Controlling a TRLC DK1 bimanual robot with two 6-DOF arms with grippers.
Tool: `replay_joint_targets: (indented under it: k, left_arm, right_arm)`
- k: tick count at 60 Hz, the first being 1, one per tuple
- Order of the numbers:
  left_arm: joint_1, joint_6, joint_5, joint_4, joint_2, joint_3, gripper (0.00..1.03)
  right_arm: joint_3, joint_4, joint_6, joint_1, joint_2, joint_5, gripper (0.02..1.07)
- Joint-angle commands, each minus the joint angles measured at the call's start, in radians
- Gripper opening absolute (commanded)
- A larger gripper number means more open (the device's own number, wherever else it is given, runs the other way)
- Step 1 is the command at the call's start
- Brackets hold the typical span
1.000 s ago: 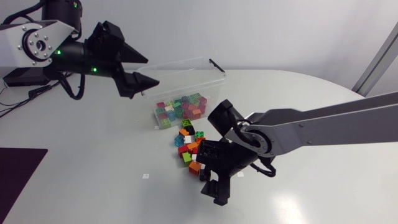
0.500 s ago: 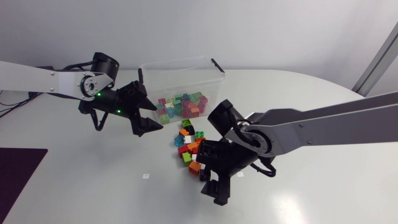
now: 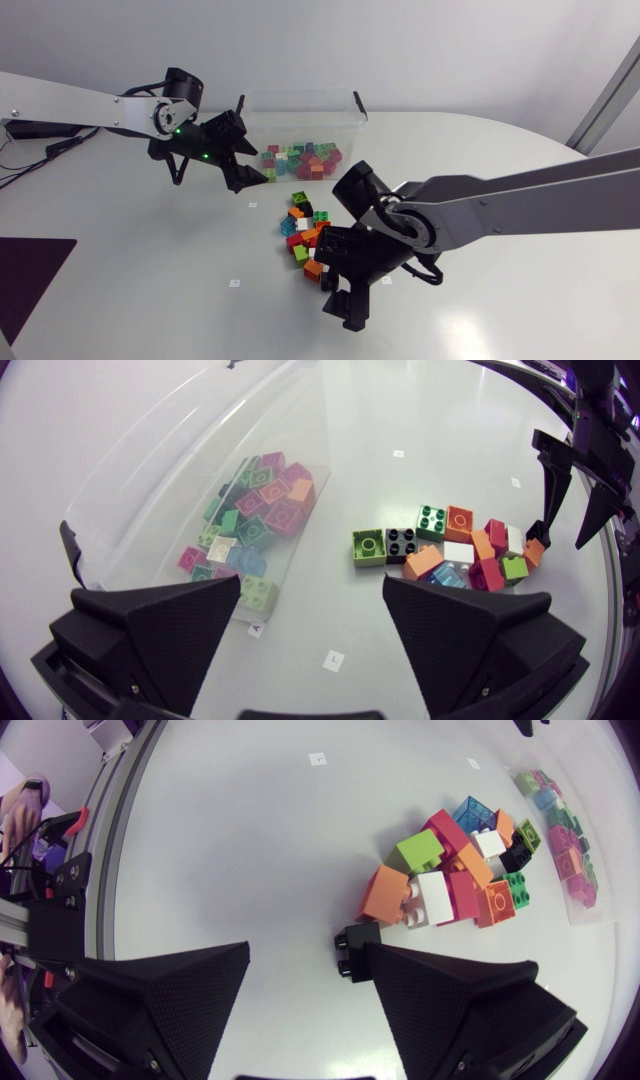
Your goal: Place the duplo bricks in the container
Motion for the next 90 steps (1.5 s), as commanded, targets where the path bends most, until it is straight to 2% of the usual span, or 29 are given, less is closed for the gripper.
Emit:
replay_joint_targets:
  k: [1, 20, 52, 66, 77, 90]
  left_arm:
    - [-0.009, 0.010, 0.000, -0.011, -0.064, -0.069, 1.00]
    - [-0.004, 0.045, 0.011, -0.015, -0.306, -0.281, 1.00]
    - [0.025, 0.097, 0.012, -0.011, -0.342, -0.361, 1.00]
    - [0.008, 0.140, 0.012, 0.000, -0.335, -0.407, 1.00]
    - [-0.014, 0.180, 0.011, 0.006, -0.334, -0.436, 1.00]
    - [-0.072, 0.181, 0.000, 0.060, -0.320, -0.456, 1.00]
  right_arm:
    - [0.011, -0.017, -0.010, 0.008, 0.020, 0.002, 0.87]
    - [0.028, -0.051, -0.064, 0.005, 0.039, -0.005, 0.87]
    - [0.100, -0.082, -0.073, -0.010, 0.055, 0.020, 0.87]
    - [0.103, -0.068, -0.090, -0.032, 0.111, 0.035, 0.87]
    - [0.110, -0.046, -0.096, -0.038, 0.138, 0.035, 0.70]
    - [0.112, -0.020, -0.096, -0.036, 0.172, 0.034, 0.26]
